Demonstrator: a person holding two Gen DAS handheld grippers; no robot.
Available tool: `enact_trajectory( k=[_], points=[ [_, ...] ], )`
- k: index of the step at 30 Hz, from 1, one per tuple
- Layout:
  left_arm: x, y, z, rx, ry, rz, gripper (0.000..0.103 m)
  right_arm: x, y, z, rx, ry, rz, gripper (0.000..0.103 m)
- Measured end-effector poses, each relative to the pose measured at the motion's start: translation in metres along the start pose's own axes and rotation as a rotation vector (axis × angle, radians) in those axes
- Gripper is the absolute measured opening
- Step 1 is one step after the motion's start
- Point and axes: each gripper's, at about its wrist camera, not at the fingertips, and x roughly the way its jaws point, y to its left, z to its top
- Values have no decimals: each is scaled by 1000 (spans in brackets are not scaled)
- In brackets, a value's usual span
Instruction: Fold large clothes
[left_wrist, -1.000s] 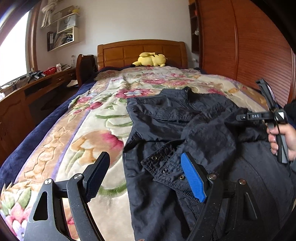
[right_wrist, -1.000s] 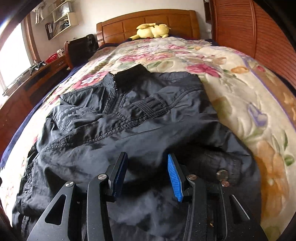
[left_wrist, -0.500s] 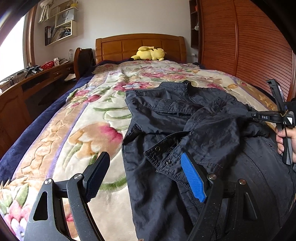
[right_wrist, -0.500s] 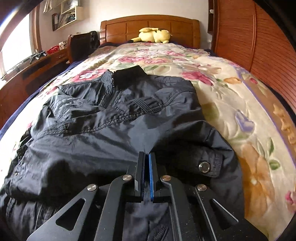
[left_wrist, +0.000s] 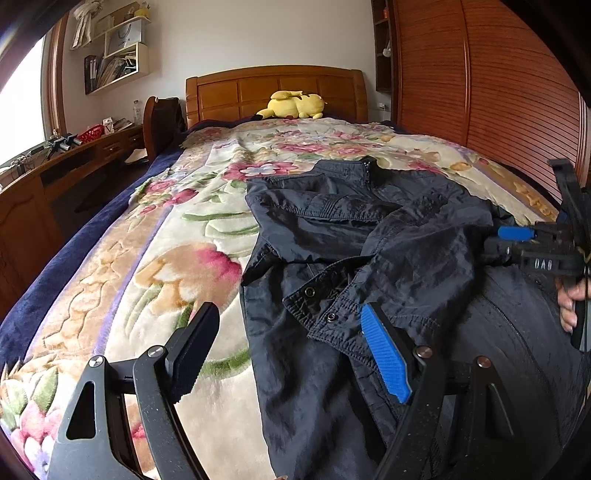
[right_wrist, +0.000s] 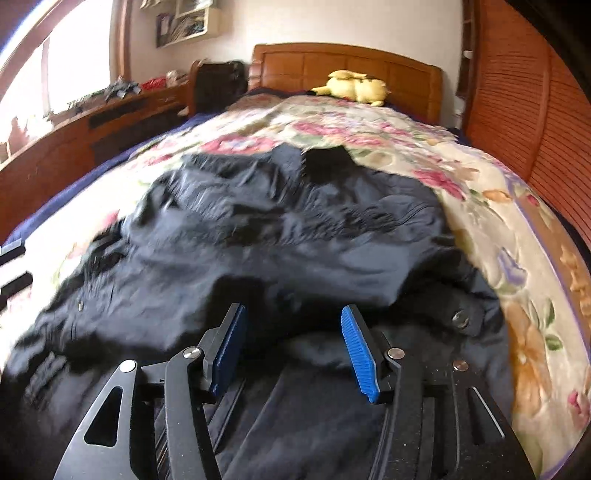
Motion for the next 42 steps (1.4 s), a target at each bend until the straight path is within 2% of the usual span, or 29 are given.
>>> enact_trajectory(
  k=[4,14,23,25,31,42],
  points=[
    [6,1,-3,2,19,0,80,16,6,-12,-45,42,-18,56],
    [23,-1,-11,2,80,-20,80,43,4,-24,-33,89,-19,56],
    [13,-3,-10,8,40,-40,80,50,7,-24,-25,102,-18,57],
    [12,-2,-9,-9,38,-46,70,49,7,-24,-29,99,-22,57],
    [18,-4,-9,-1,73,-12,59,42,3,-26,-15,83,14,57],
    [44,-14,21,38,174,-16,58,37,-2,-25,1,69,57,57]
  ],
)
